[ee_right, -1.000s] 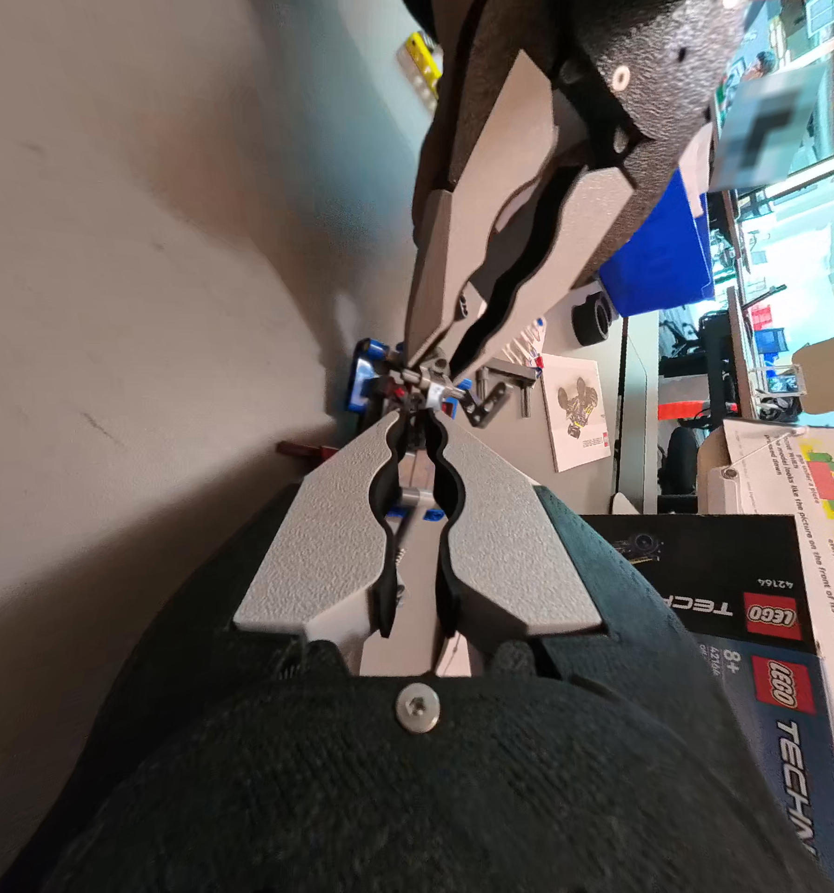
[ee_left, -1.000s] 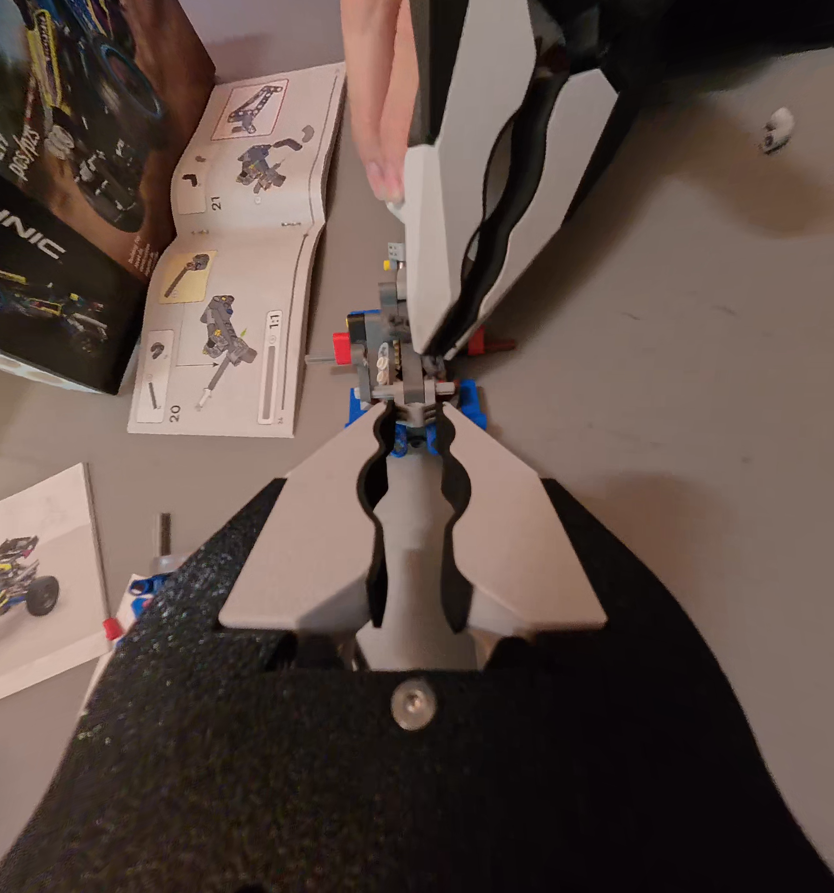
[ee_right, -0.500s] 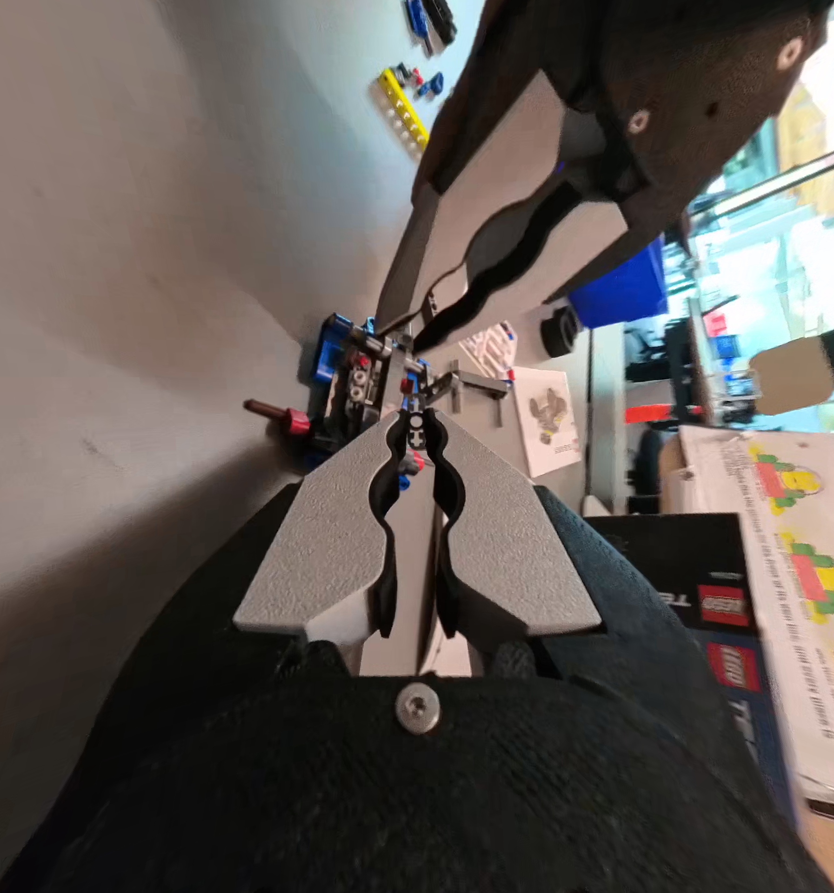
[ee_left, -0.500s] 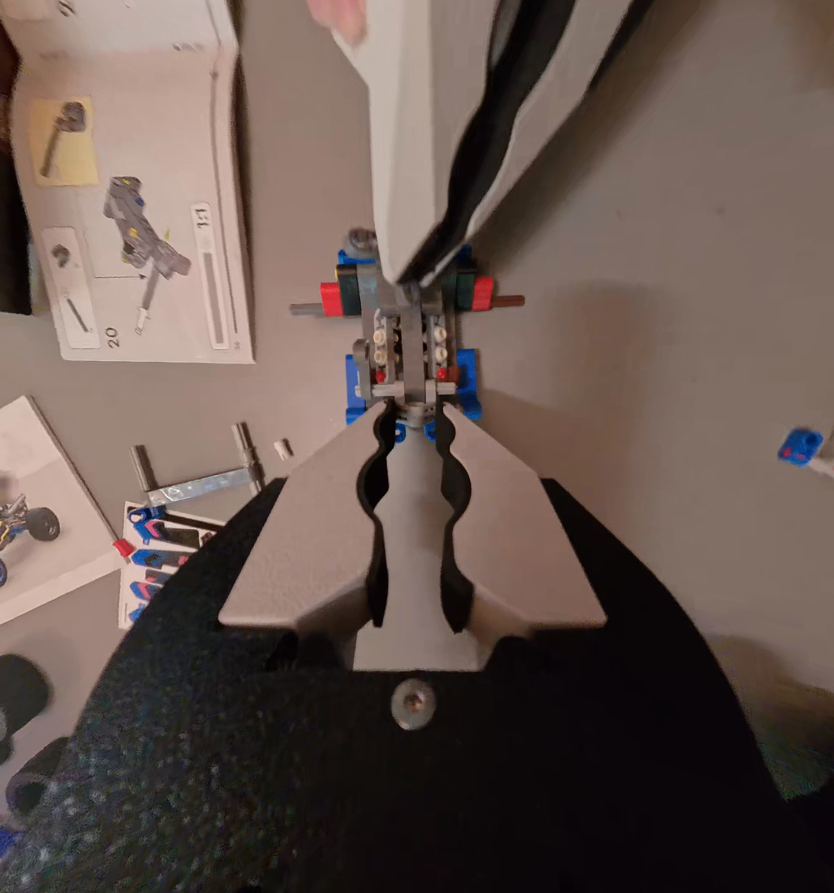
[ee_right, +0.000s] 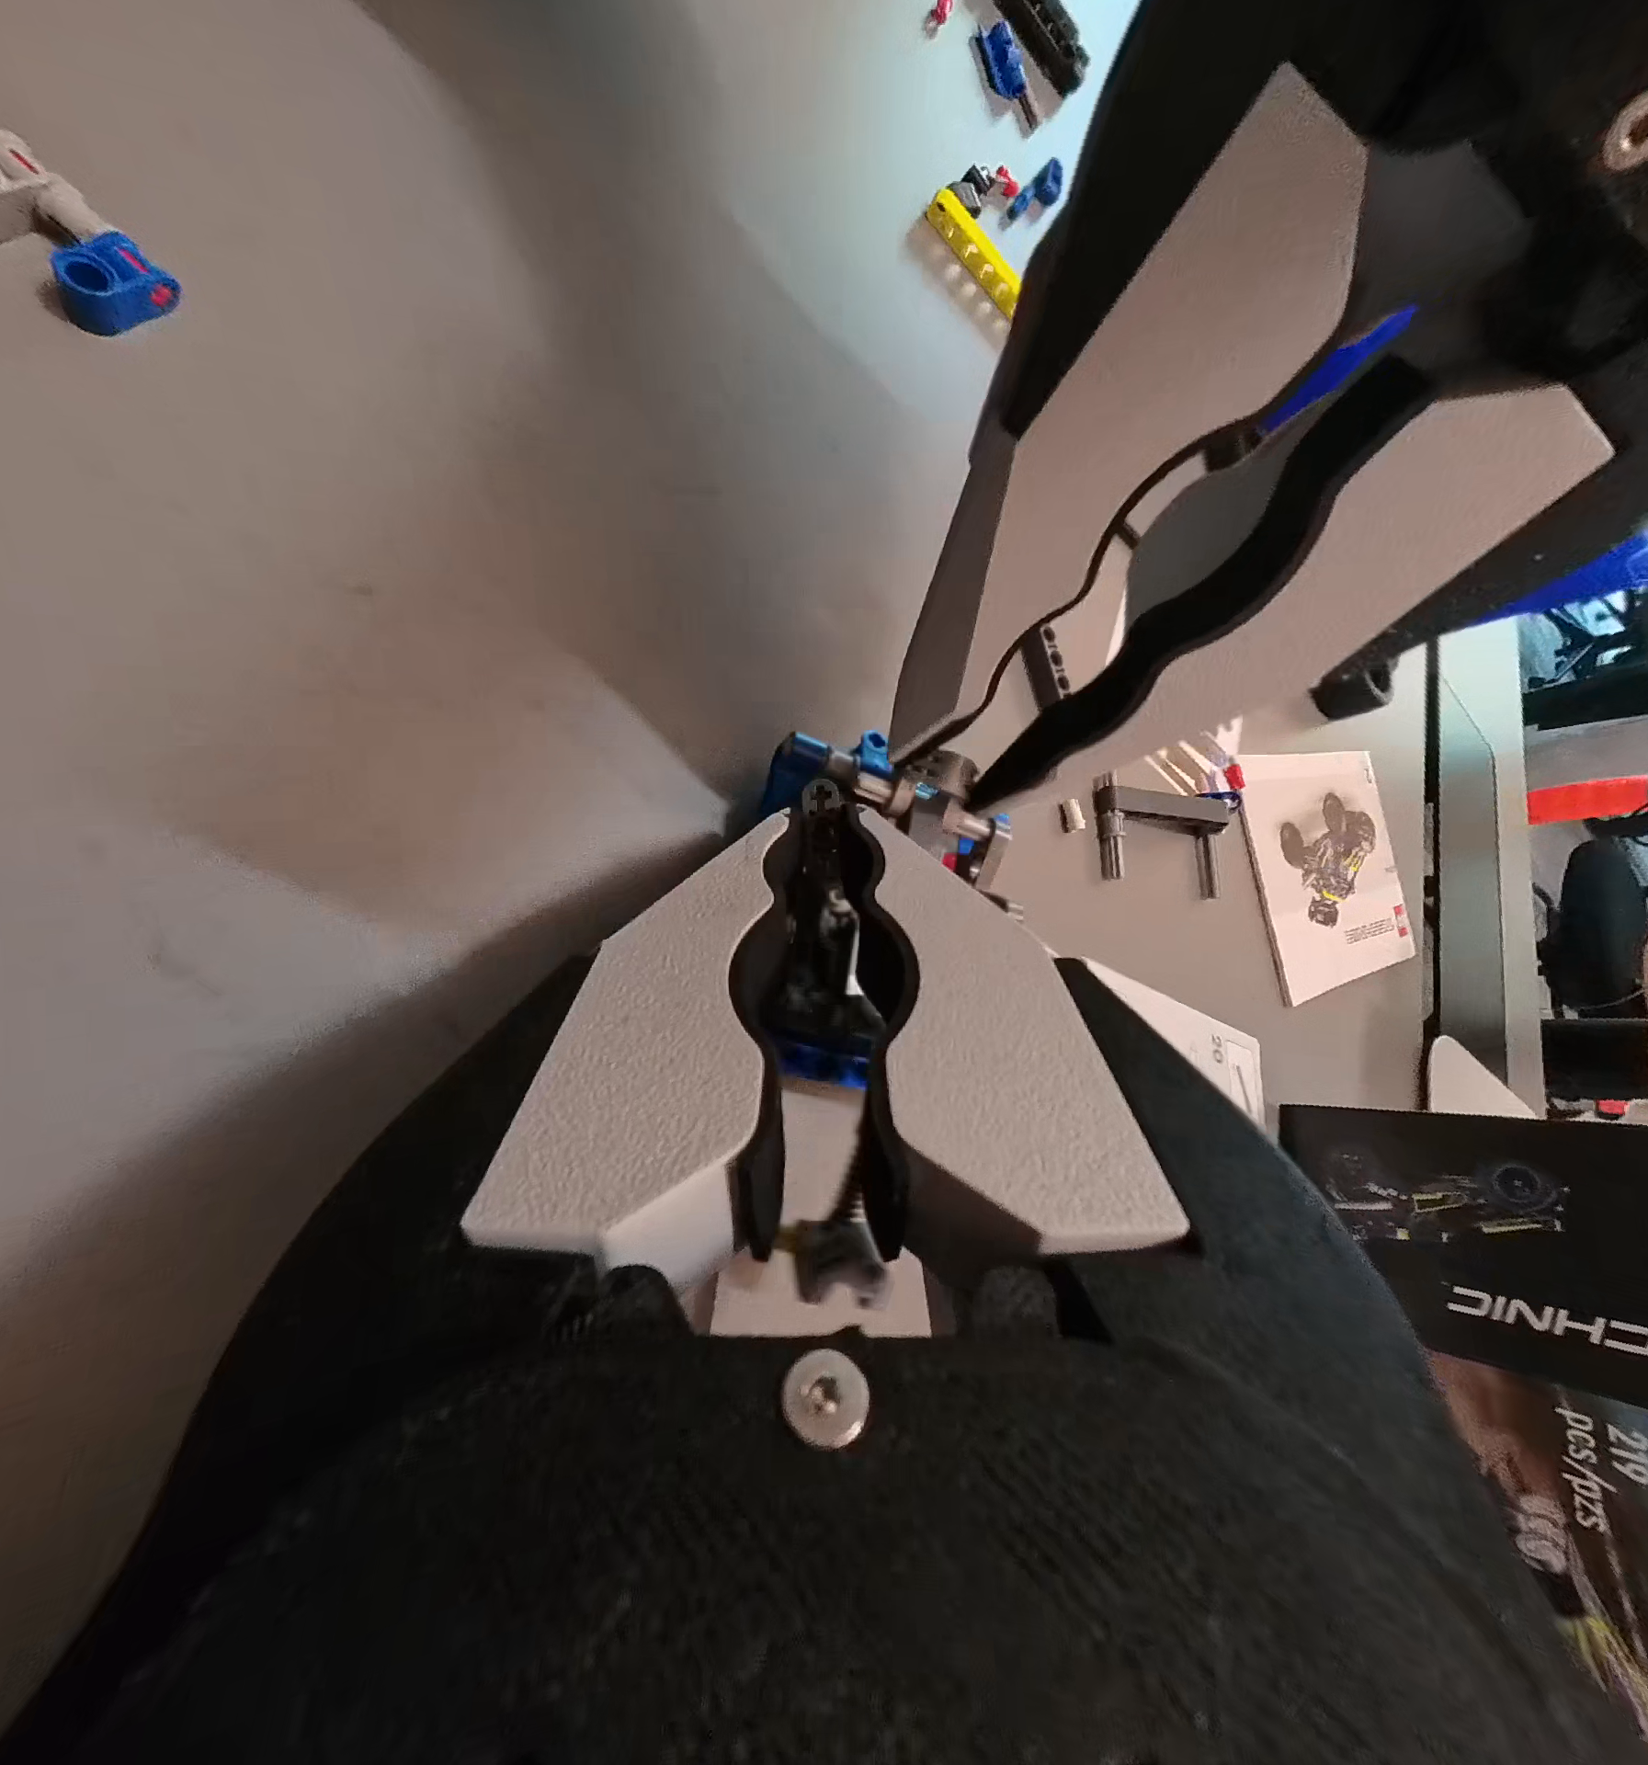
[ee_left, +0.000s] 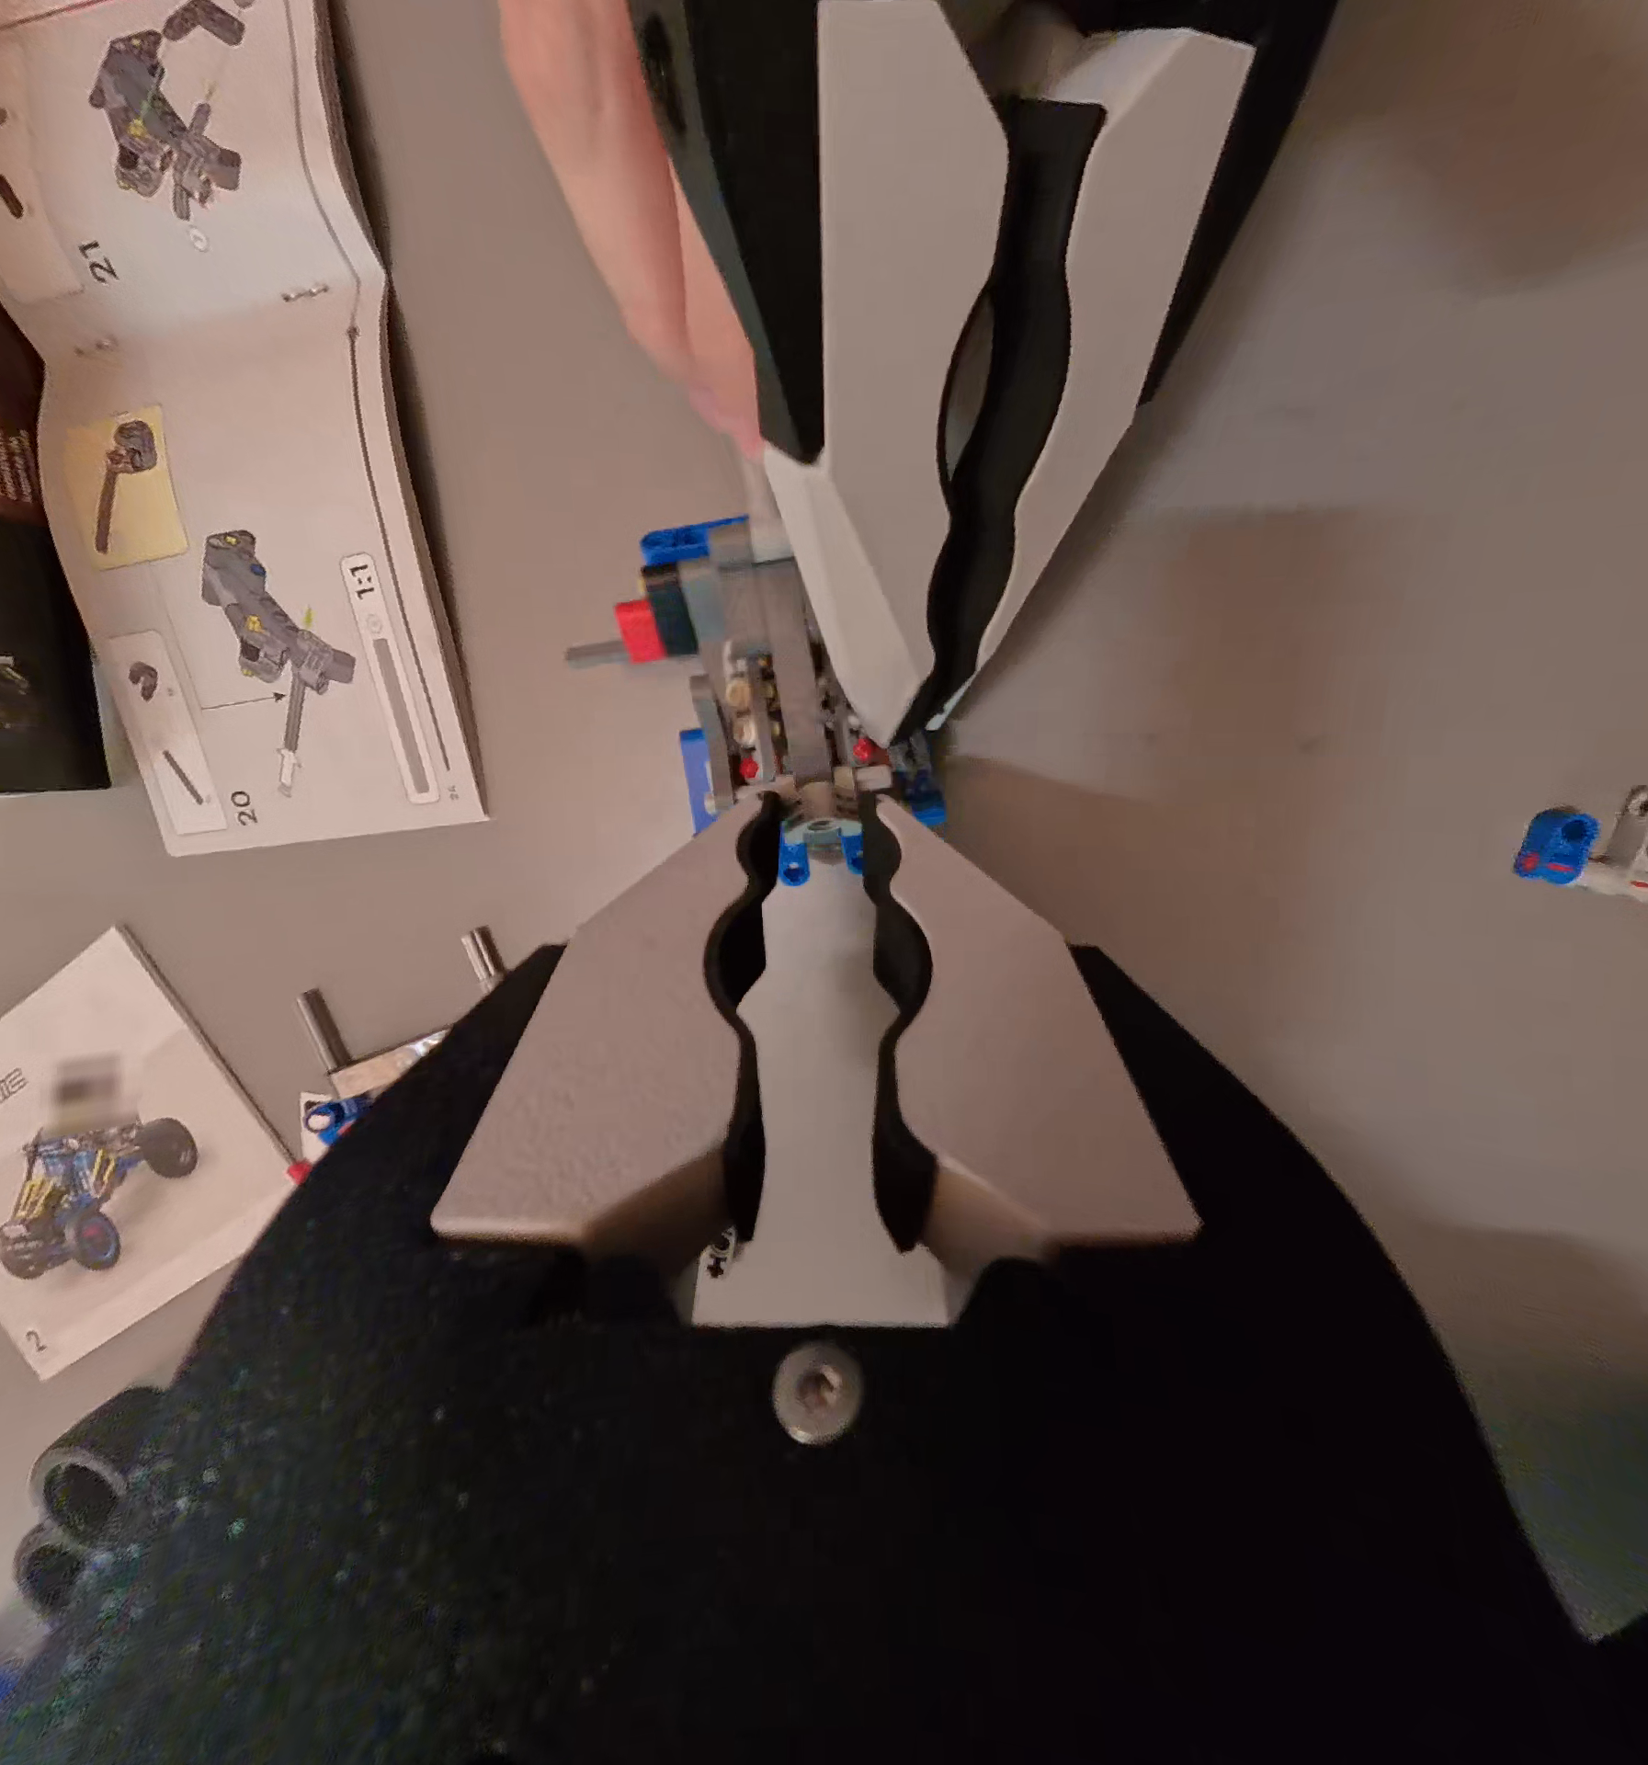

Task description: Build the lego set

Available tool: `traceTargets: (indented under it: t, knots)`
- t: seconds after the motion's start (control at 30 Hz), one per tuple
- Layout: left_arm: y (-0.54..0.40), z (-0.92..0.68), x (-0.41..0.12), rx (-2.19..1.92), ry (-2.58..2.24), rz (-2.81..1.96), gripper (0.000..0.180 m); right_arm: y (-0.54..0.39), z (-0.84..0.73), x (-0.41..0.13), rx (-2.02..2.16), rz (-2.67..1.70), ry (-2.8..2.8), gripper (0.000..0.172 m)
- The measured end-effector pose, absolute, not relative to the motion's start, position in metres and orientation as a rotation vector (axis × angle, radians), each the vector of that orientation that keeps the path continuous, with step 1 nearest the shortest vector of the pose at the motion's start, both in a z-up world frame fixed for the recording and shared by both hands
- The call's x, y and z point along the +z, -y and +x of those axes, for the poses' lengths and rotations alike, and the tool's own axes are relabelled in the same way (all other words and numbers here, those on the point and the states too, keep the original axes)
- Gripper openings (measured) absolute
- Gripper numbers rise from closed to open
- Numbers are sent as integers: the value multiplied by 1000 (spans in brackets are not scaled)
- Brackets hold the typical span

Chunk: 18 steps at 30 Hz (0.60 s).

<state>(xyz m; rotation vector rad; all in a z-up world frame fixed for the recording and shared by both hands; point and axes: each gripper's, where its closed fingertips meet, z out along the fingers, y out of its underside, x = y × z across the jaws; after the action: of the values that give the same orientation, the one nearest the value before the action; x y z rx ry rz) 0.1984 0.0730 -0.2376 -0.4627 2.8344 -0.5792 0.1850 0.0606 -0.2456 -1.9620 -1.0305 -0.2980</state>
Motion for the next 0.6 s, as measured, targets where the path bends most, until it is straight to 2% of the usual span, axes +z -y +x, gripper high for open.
traceTargets:
  t: [0.03,0.37,0.6]
  knots:
    - [-73,199,-238,-609,-2818,-461,13,-61,186,-246,-299,-1949,1028,4]
    - [-75,208,-237,-1047,-2594,-585,13,-66,199,-234,-464,-1876,999,4]
    - [-79,209,-243,-1135,-2530,-681,14,-68,201,-236,-571,-1832,1032,4]
